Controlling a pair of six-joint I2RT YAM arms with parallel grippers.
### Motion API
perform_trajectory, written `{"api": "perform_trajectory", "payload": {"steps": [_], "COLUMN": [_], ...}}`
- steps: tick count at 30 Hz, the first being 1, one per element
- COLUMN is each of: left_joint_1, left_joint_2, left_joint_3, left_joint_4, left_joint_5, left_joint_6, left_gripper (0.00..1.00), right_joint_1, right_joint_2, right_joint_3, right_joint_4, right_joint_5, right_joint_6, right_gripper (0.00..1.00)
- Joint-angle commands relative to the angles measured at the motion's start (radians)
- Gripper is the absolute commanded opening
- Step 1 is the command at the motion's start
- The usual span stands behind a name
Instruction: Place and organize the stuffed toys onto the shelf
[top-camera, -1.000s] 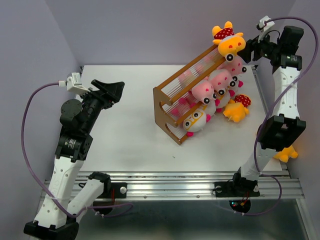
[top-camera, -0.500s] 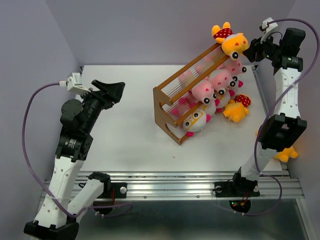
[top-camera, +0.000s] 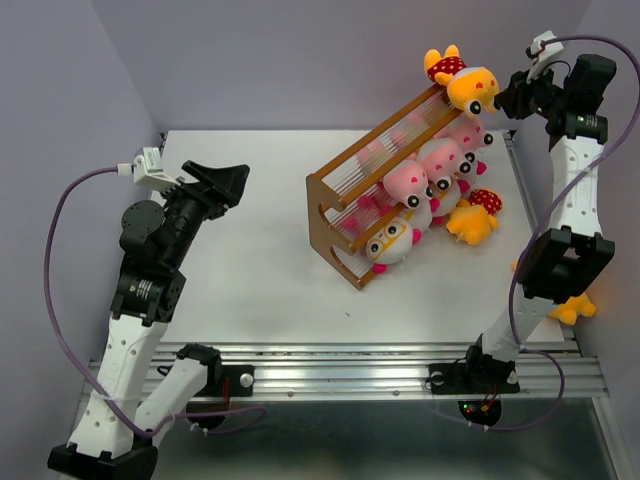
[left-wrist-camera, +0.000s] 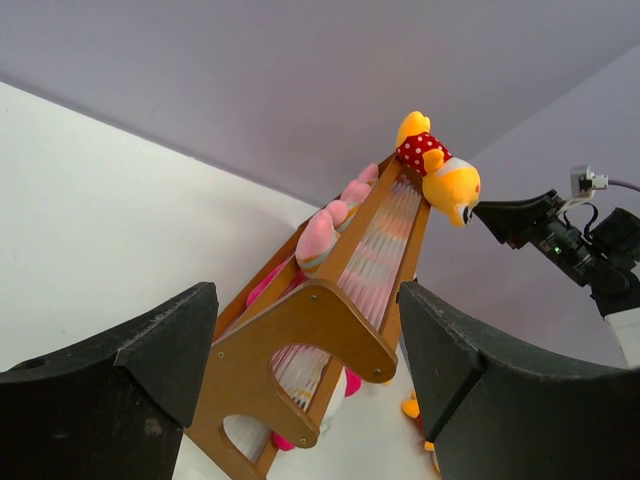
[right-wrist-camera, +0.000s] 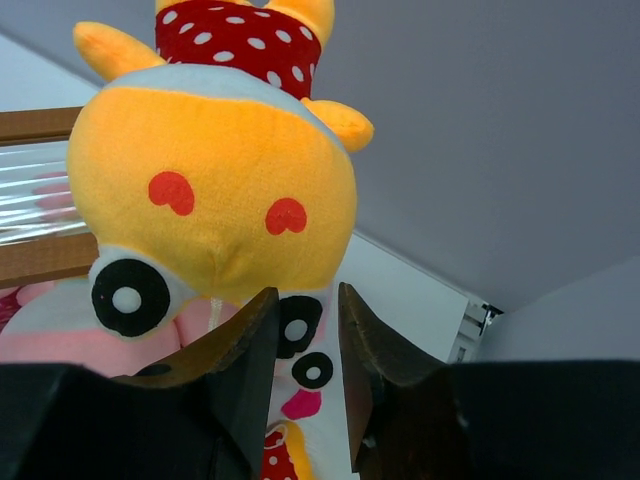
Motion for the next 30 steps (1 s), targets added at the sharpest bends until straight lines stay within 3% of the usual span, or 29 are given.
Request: {"api": "perform_trajectory", "payload": {"steps": [1,14,20,30], "left_joint_1": [0.006,0.006,0.006,0.006], "left_joint_2": [-0.02,-0.024,-0.027,-0.006], "left_joint_3": [-0.014,-0.012,-0.014,0.076], "left_joint_4": [0.059,0.059,0.059,-0.048], "left_joint_5": [0.005,0.007,0.01,-0.024], "left_joint_6": [0.001,0.0,0.006,0.196], "left_gripper": [0.83,0.84,0.84,0.85], "right_joint_1": [-0.015,-0.024,-0.024,-0.073], "right_joint_2": [-0.036,-0.053,-0.09,-0.251], "right_joint_3": [-0.004,-0.001,-0.009,-0.131], "right_joint_4": [0.074,0.087,0.088,0.008], "right_joint_5": [0.025,0.013,0.006,0.025], "right_joint_6": [0.016,0.045,0.059,0.151], "right_gripper": [0.35,0.36,0.42,0.52]}}
